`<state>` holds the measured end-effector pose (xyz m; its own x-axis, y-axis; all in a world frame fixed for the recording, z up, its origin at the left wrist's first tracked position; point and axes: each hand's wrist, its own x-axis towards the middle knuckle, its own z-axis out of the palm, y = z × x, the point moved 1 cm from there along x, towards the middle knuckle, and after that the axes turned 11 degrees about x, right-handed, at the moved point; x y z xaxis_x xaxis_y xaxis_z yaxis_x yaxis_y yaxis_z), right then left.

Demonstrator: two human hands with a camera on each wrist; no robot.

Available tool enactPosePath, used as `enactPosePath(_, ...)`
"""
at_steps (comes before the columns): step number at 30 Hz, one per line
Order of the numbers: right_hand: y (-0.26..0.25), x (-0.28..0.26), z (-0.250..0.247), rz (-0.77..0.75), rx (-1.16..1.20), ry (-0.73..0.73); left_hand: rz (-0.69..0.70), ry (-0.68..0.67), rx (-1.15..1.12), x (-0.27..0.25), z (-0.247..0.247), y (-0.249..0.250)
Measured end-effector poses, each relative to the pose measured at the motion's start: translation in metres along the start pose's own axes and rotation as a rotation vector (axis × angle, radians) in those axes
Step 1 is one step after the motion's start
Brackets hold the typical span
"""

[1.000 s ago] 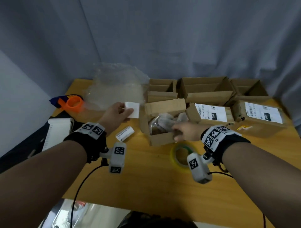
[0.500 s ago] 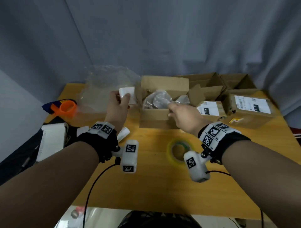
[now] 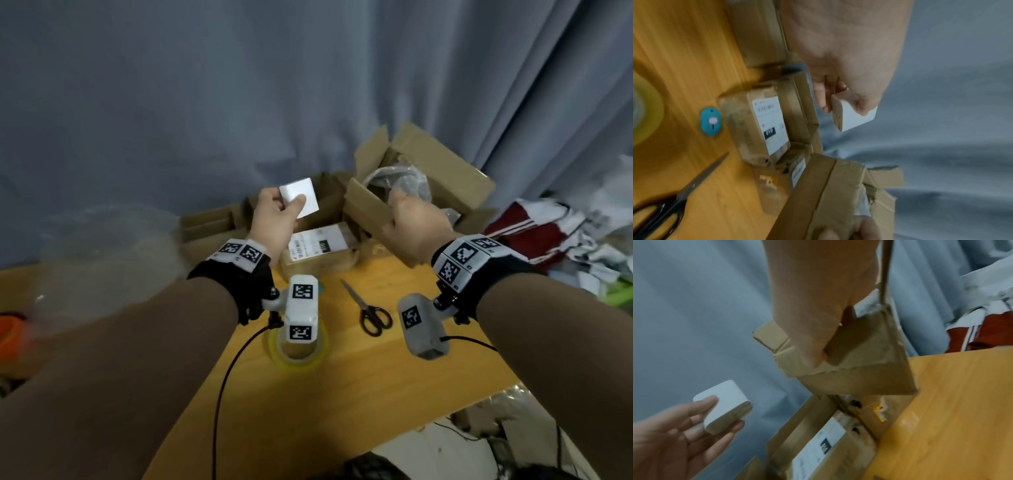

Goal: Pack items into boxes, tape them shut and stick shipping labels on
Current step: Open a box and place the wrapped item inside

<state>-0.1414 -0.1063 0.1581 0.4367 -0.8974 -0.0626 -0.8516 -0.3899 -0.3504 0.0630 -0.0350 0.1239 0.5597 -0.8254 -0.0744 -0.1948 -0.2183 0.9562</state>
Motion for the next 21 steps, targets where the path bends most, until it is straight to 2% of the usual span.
enactPosePath(2,0.031,-0.006,-0.001,0.082,-0.008,-0.085,-0.008,-0.044,0.005,-0.002,0.027,0.000)
enactPosePath(7,0.095,-0.013,0.031,0.122,-0.094,-0.288,-0.062,-0.115,0.069,-0.019,0.081,-0.024)
enactPosePath(12,0.118,-0.015,0.080,0.033,-0.197,-0.413,-0.138,-0.109,0.129,-0.038,0.104,-0.052)
enactPosePath(15,0.120,-0.021,0.094,0.046,-0.112,-0.466,-0.167,-0.080,0.166,-0.043,0.102,-0.066)
enactPosePath(21,0.073,-0.008,0.076,-0.161,-0.152,-0.204,-0.262,-0.001,0.265,-0.046,0.066,-0.081)
